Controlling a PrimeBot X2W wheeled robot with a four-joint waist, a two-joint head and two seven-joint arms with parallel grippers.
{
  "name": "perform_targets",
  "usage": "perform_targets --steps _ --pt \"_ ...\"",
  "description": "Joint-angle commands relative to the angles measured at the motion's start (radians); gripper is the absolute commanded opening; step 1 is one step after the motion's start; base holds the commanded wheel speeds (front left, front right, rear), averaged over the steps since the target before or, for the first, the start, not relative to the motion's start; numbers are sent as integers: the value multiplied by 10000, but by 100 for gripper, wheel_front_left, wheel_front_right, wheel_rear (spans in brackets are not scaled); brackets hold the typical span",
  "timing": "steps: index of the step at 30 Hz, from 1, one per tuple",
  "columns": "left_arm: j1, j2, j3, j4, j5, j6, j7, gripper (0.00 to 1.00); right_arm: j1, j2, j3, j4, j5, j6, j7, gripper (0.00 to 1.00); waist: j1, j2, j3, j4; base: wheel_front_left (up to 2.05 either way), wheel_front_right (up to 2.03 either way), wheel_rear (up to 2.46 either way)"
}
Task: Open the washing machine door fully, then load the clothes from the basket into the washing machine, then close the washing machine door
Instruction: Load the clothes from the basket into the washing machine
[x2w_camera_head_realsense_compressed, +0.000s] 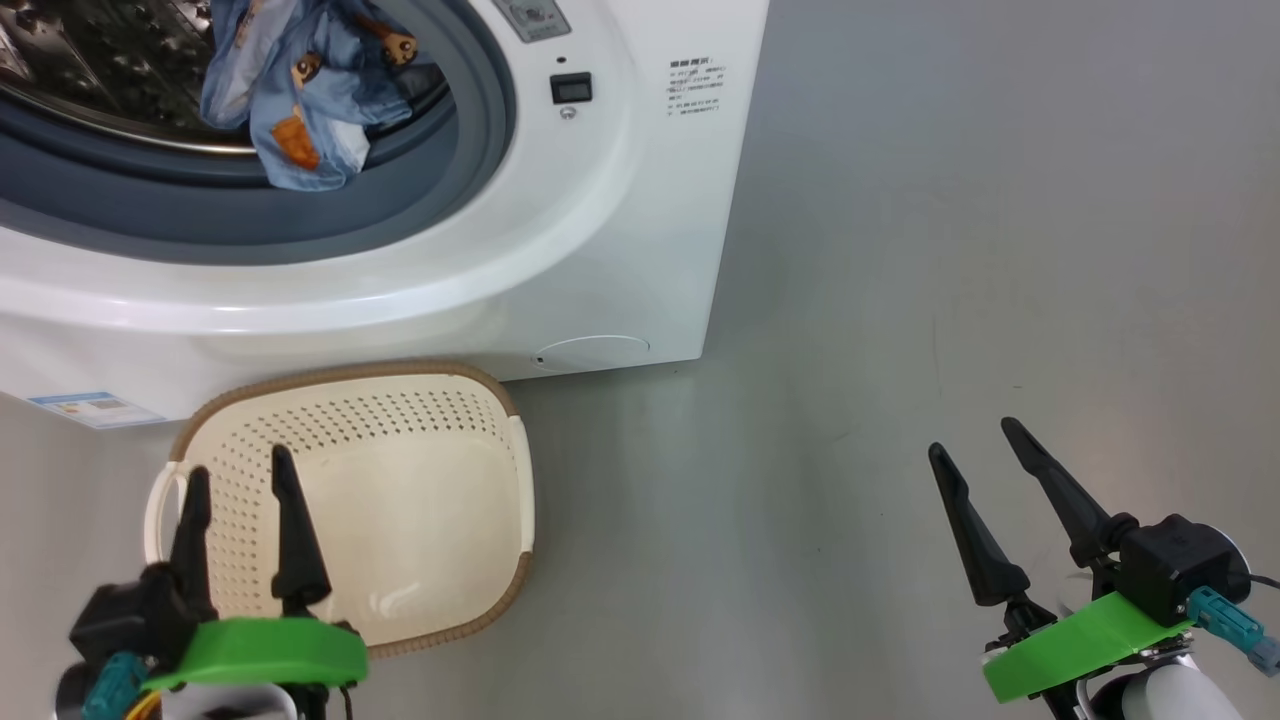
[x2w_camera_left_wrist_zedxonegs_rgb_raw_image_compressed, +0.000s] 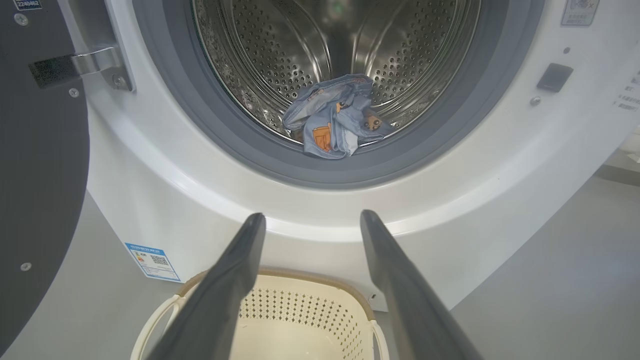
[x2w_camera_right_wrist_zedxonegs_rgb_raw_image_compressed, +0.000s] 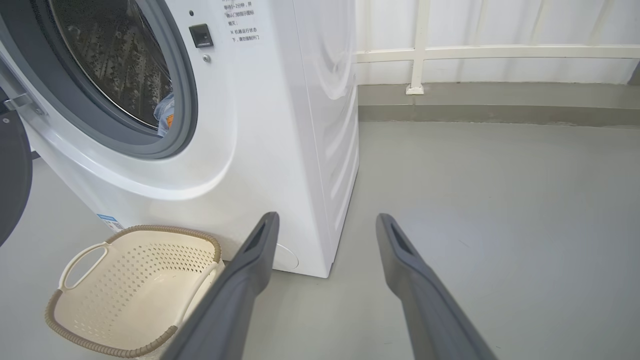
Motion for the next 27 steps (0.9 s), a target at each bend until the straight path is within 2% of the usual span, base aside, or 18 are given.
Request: perform_targets --steps 1,13,21,27 --pt "200 259 258 -291 -37 74 -53 100 110 -137 200 -244 -134 92 -48 100 -1 0 7 20 0 0 0" --pt "149 270 337 -383 -77 233 -53 100 -6 -149 265 -332 -97 92 -48 100 -1 0 306 -57 0 0 0" --pt "-1606 735 104 73 104 115 617 100 -283 7 371 -355 -76 92 -48 100 -1 0 938 -335 0 0 0" --pt "-3263 1370 -7 923 381 44 1403 100 -594 191 474 -314 -18 92 -48 100 -1 0 1403 -825 0 0 0"
